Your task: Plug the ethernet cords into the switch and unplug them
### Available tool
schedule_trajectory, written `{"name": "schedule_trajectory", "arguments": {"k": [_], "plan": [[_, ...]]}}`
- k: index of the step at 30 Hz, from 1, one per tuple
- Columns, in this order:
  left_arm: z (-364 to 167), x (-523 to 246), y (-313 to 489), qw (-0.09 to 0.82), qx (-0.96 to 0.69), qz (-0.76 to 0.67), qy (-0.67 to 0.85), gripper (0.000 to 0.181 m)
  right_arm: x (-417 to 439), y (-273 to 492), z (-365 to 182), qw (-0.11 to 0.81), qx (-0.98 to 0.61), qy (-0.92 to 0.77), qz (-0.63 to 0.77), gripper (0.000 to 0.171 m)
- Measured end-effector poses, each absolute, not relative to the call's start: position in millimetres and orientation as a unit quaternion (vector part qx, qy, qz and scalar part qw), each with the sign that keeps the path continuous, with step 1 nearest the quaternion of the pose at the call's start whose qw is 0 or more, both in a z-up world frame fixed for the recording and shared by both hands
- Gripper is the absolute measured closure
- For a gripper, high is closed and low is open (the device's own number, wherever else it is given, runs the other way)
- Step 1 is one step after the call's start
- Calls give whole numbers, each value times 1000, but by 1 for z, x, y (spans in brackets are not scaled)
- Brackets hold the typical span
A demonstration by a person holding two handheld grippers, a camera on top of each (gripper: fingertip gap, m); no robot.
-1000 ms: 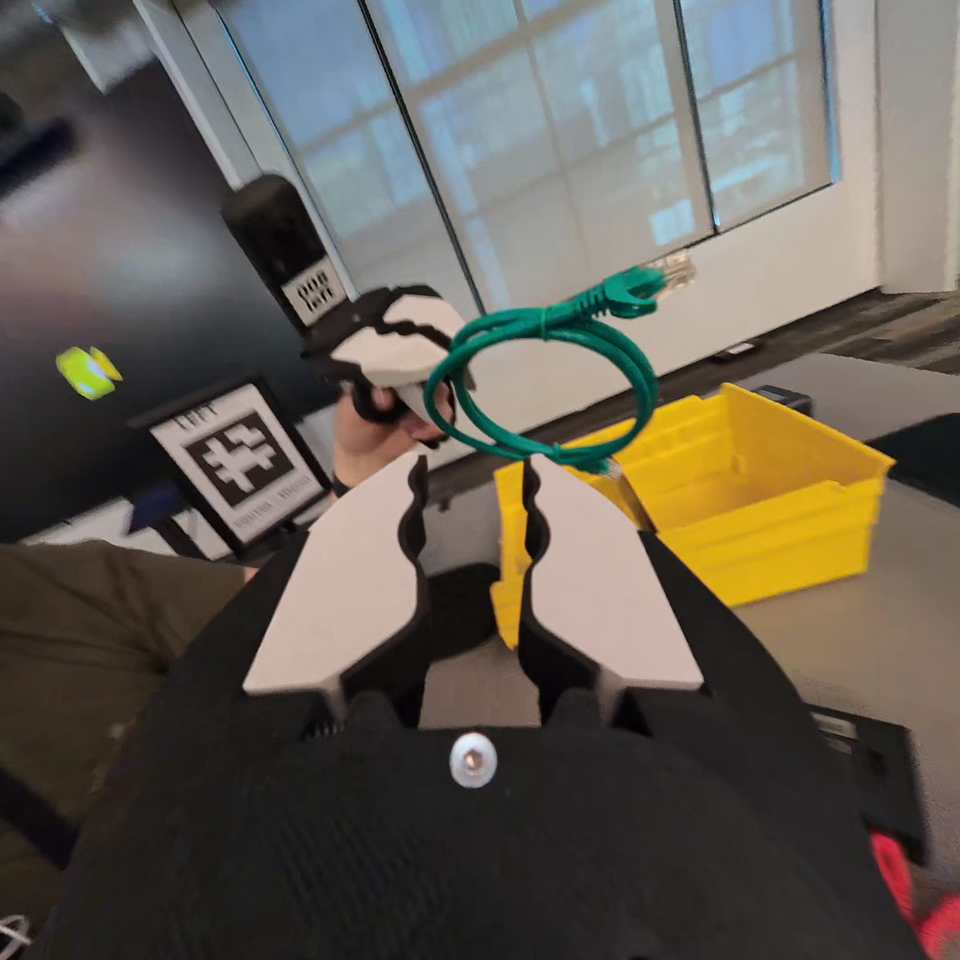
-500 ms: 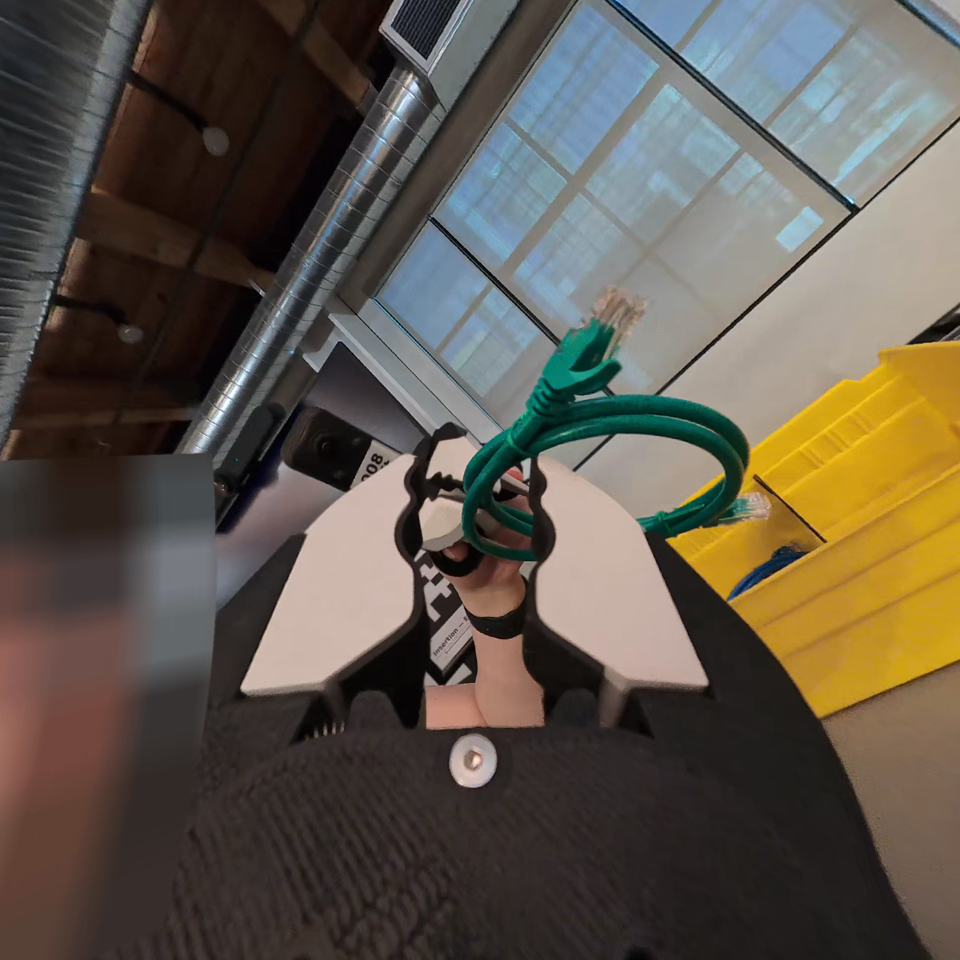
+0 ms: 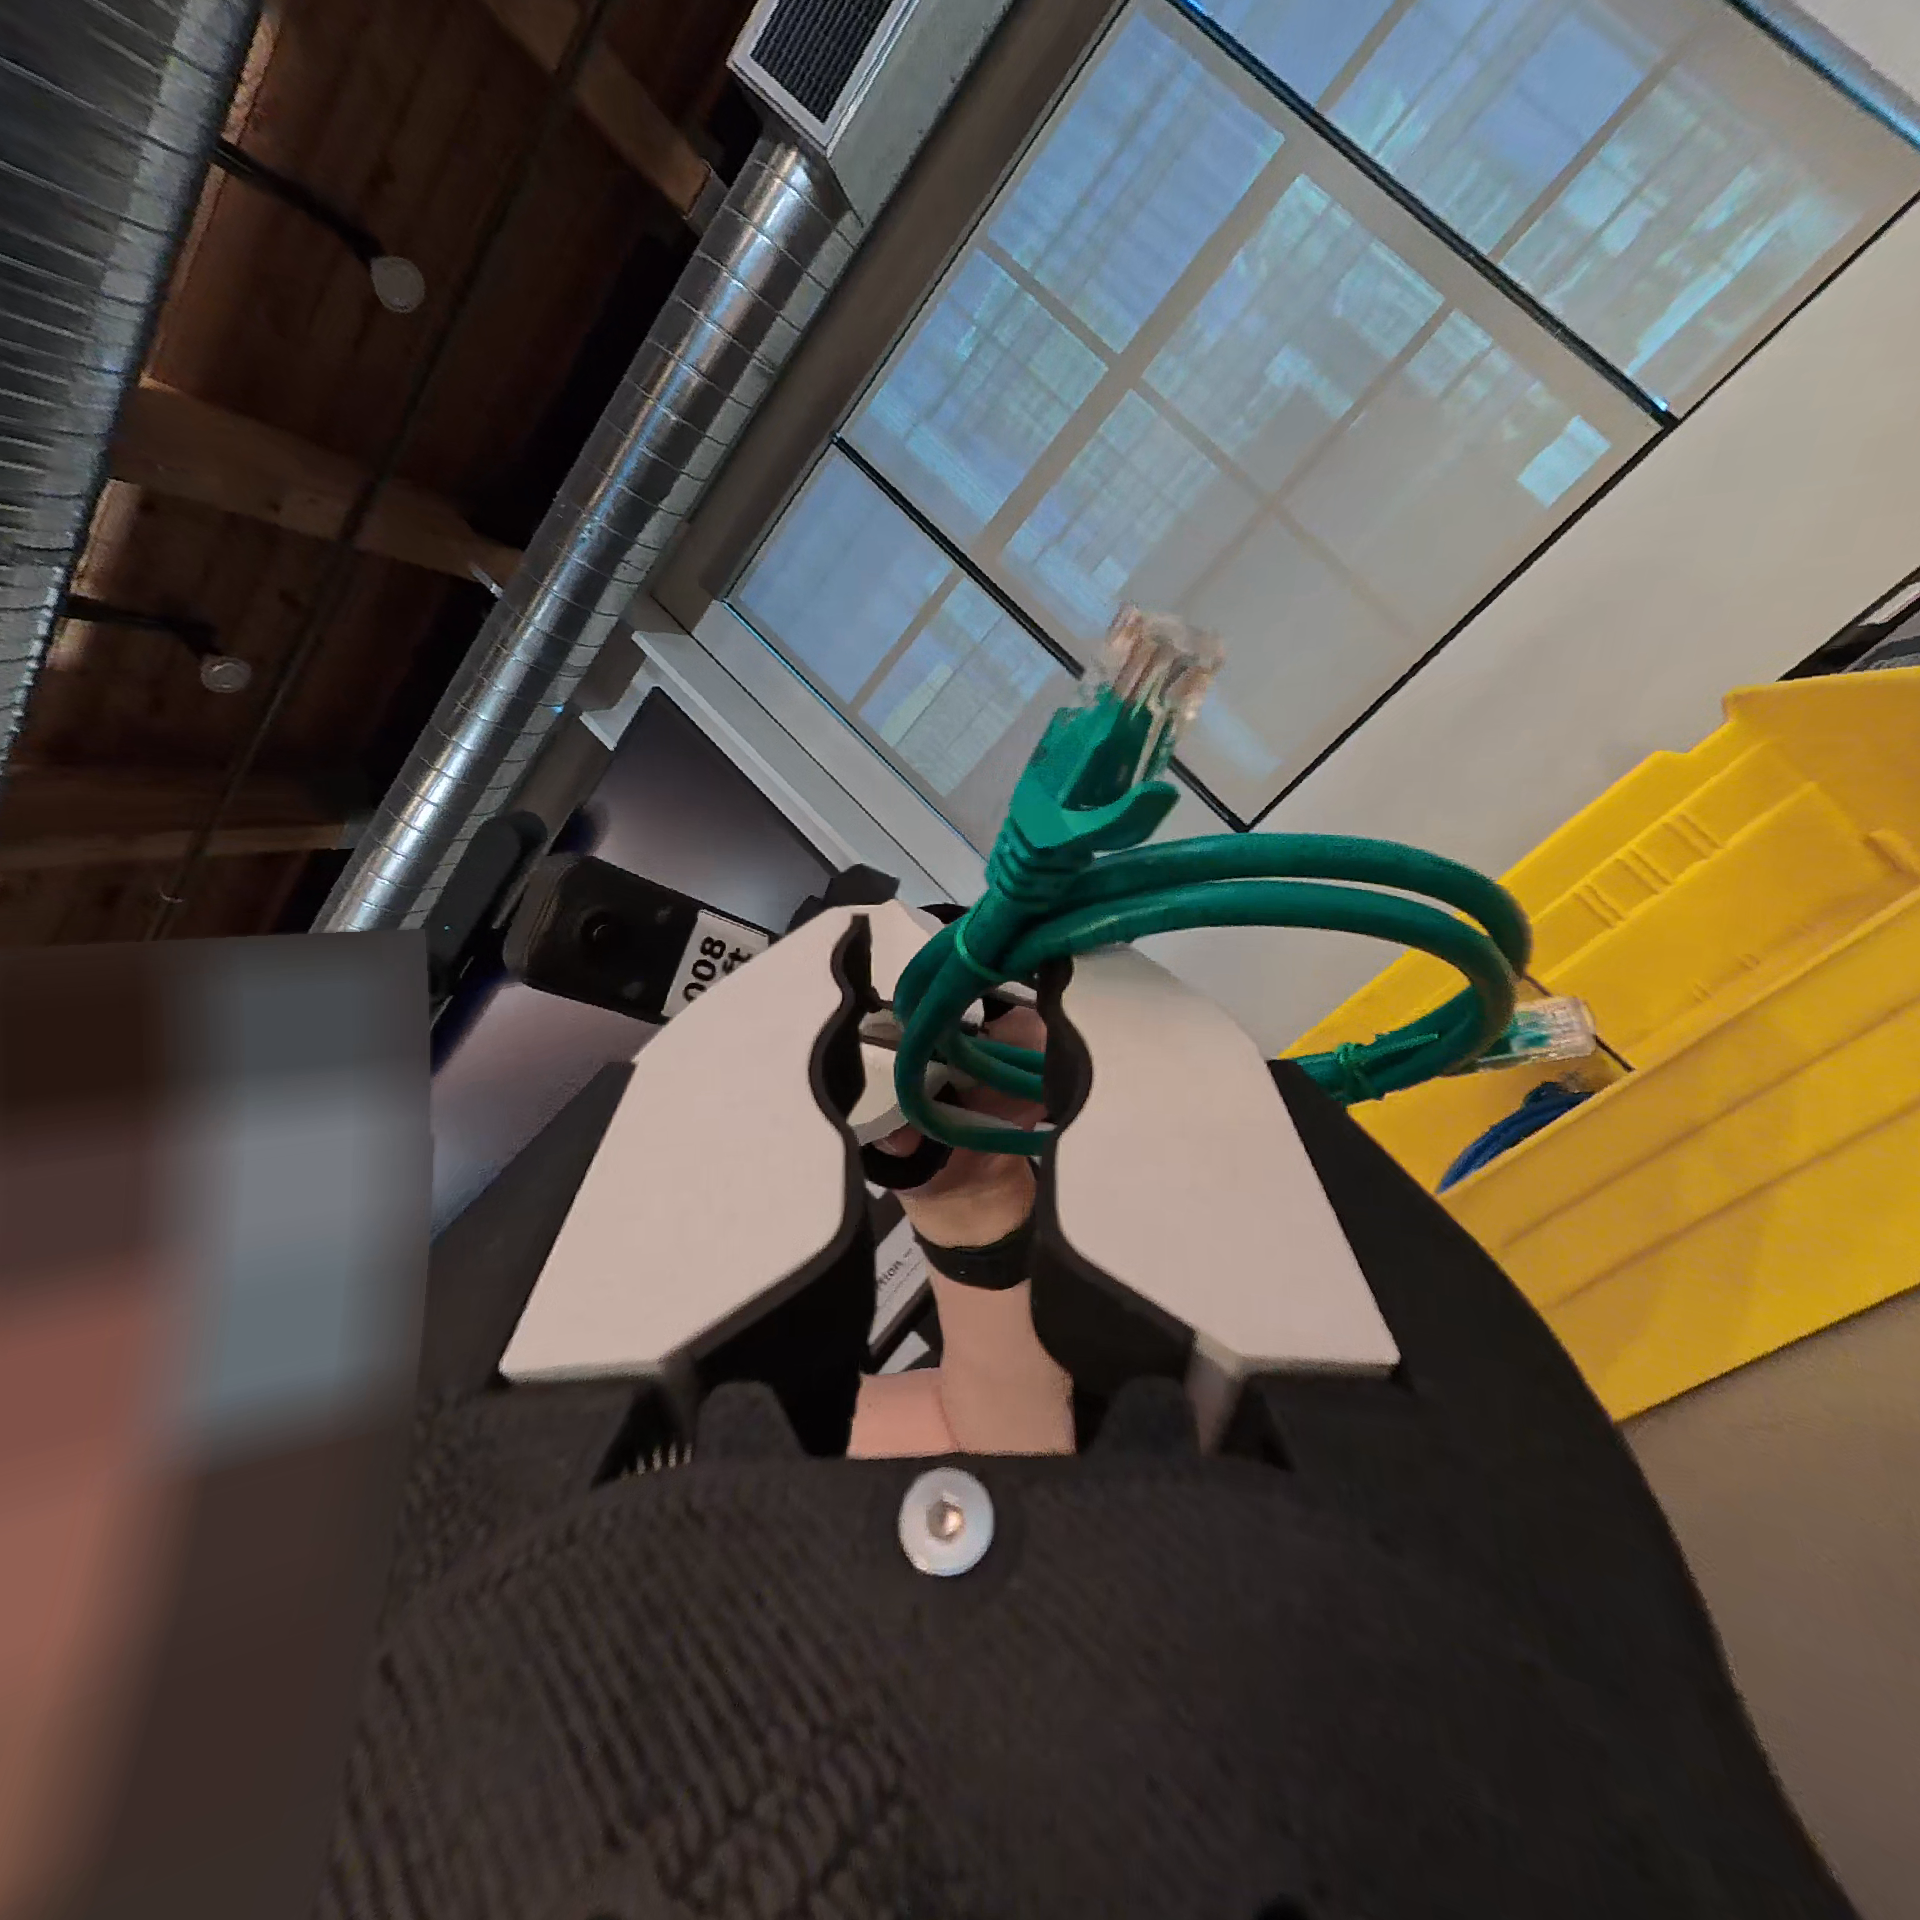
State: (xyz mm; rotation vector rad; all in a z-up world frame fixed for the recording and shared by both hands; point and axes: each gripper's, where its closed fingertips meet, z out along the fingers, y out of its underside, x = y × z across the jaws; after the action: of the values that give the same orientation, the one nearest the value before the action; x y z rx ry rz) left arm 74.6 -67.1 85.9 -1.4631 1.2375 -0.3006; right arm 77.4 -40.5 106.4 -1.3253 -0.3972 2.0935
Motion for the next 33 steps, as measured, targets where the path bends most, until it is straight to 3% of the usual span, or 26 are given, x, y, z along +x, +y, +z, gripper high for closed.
{"name": "schedule_trajectory", "arguments": {"k": [9,16,23,30,33], "plan": [[90,75,-66,577,-618,-124,519,175,81,-41,111,344,-506,-168,773,140],[83,75,-63,570,-623,-120,522,175,81,-46,112,360,-511,-207,752,157],[91,73,-70,558,-625,-214,503,148,76,-38,83,463,-606,-360,537,159],[99,76,-74,582,-596,-226,505,142,69,-41,47,509,-636,-524,248,159],[93,78,-77,576,-590,-208,526,142,68,-45,40,506,-631,-554,196,159]]}}
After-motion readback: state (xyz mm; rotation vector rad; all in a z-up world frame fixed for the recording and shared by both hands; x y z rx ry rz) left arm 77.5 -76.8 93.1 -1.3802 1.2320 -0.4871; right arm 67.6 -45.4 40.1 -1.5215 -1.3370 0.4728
